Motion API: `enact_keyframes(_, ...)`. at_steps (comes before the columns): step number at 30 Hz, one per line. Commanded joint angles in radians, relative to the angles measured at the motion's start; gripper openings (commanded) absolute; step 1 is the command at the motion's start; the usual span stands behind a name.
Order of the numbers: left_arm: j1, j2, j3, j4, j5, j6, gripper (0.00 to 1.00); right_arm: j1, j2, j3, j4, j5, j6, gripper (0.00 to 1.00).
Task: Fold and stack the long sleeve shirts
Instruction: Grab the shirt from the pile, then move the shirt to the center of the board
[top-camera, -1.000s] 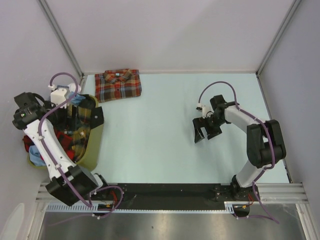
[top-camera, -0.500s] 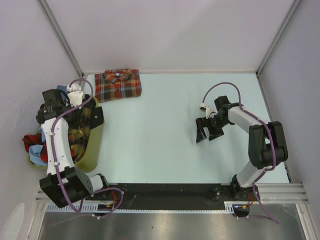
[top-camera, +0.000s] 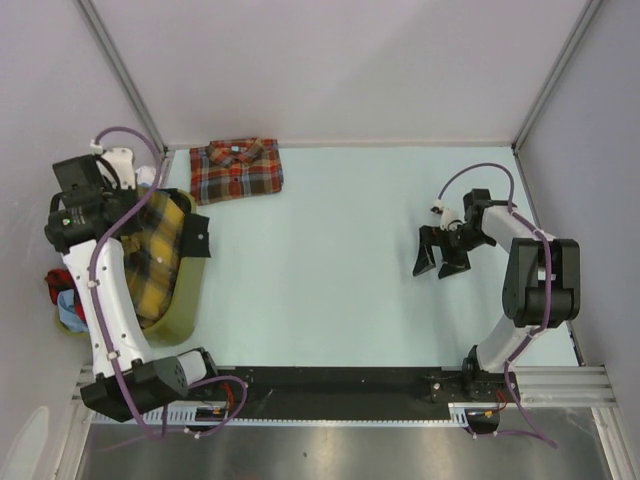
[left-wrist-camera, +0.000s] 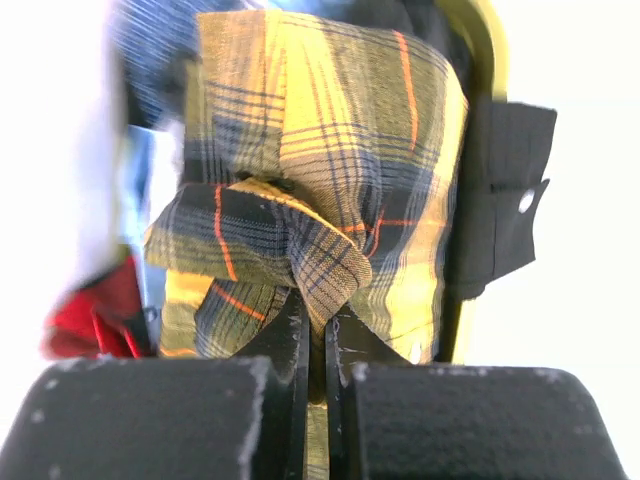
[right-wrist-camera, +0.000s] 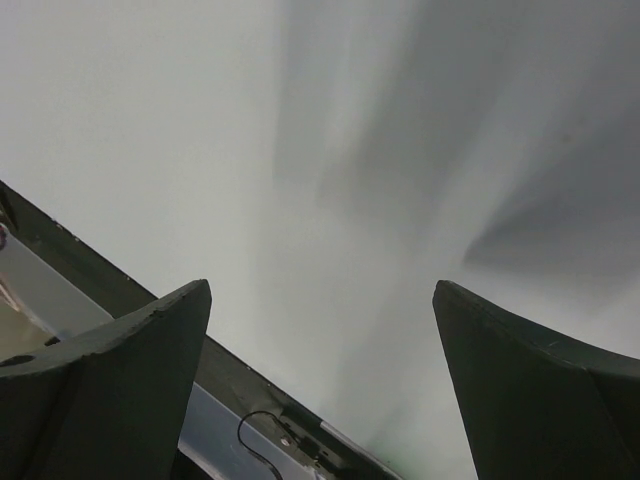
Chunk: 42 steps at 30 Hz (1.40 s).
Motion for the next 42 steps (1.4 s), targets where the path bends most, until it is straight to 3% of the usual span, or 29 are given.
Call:
enact_keyframes(1,0.004,-0.044,0.221,0.097,-0.077,-0.078,0.00,-0.057,0.017,0.060,-0.056,-0.057,-0.026,1.00)
enact_keyframes(15,0.004,0.149,0.825,0.201,-0.051,-0.215,0.00,-0.062,0.037,0.092,-0.056,-0.084,-0.023,1.00)
enact_keyframes(20,-0.014,0.175,0.875,0.359,0.199,-0.371,0.00,-0.062,0.057,0.138,-0.060,-0.076,-0.029,1.00)
enact_keyframes(23,-0.117,0.197,0.904,0.512,0.265,-0.451,0.00,-0.067,0.081,0.181,-0.076,-0.075,-0.042,1.00)
enact_keyframes(27,-0.435,0.269,0.964,0.653,0.288,-0.415,0.00,-0.079,0.101,0.227,-0.089,-0.076,-0.057,1.00)
enact_keyframes(32,-0.857,0.353,1.025,0.751,0.258,-0.154,0.00,-0.108,0.103,0.250,-0.090,-0.089,-0.054,1.00)
enact_keyframes(37,-1.043,0.408,1.021,0.873,0.422,-0.114,0.00,-0.155,0.025,0.221,-0.048,-0.168,-0.045,1.00)
enact_keyframes(39,-1.122,0.416,1.019,0.994,0.474,-0.135,0.00,-0.186,-0.009,0.202,-0.031,-0.179,-0.040,1.00)
enact_keyframes(42,-1.163,0.470,1.077,1.189,0.390,-0.265,0.00,-0.237,-0.046,0.195,-0.013,-0.201,-0.039,1.00)
